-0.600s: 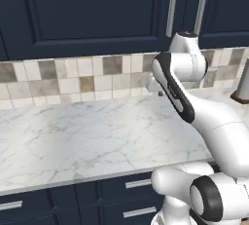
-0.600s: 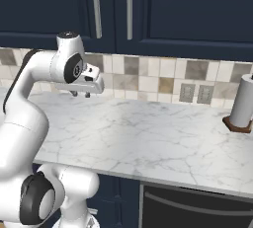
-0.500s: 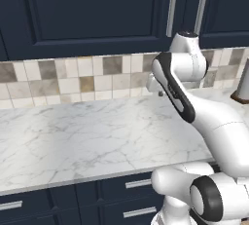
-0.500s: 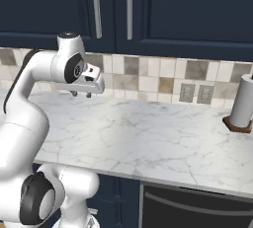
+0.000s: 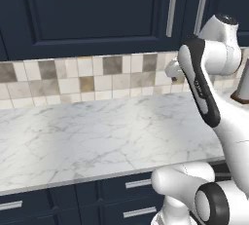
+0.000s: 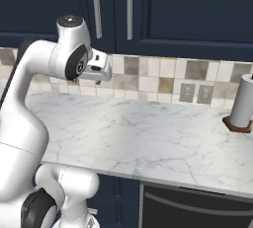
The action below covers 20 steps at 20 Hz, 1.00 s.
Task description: Move the syrup bottle and condiment bottle from the cabinet to the dining counter.
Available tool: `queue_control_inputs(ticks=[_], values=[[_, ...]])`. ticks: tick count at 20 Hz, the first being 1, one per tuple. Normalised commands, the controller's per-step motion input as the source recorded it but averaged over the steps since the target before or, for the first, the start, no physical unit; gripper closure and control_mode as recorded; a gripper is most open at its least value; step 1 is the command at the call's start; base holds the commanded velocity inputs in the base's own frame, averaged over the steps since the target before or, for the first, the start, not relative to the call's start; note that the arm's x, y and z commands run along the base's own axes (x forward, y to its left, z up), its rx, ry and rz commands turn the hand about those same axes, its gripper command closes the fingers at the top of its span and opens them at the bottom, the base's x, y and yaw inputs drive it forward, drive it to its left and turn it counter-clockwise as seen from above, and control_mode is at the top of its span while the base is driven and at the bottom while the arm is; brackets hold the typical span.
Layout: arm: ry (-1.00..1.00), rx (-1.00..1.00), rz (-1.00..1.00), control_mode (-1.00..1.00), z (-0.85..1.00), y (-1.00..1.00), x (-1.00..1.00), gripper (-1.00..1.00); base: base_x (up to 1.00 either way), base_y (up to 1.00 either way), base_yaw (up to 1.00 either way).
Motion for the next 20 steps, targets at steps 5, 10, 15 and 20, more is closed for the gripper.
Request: queue_control_inputs(ticks=[5, 10, 15, 20], values=[[-0.4, 0.04, 0.0, -1.0, 1.0, -0.03, 0.0, -1.0, 0.0, 0.0, 0.0], [-0.27, 0.0, 0.0, -1.0, 0.84, 0.0, 0.01, -1.0, 0.0, 0.0, 0.0], [-0.29, 0.0, 0.0, -1.0, 0.55, 0.0, 0.18, -1.0, 0.0, 0.0, 0.0], [-0.19, 0.0, 0.0, -1.0, 0.25, 0.0, 0.57, -1.0, 0.0, 0.0, 0.0]])
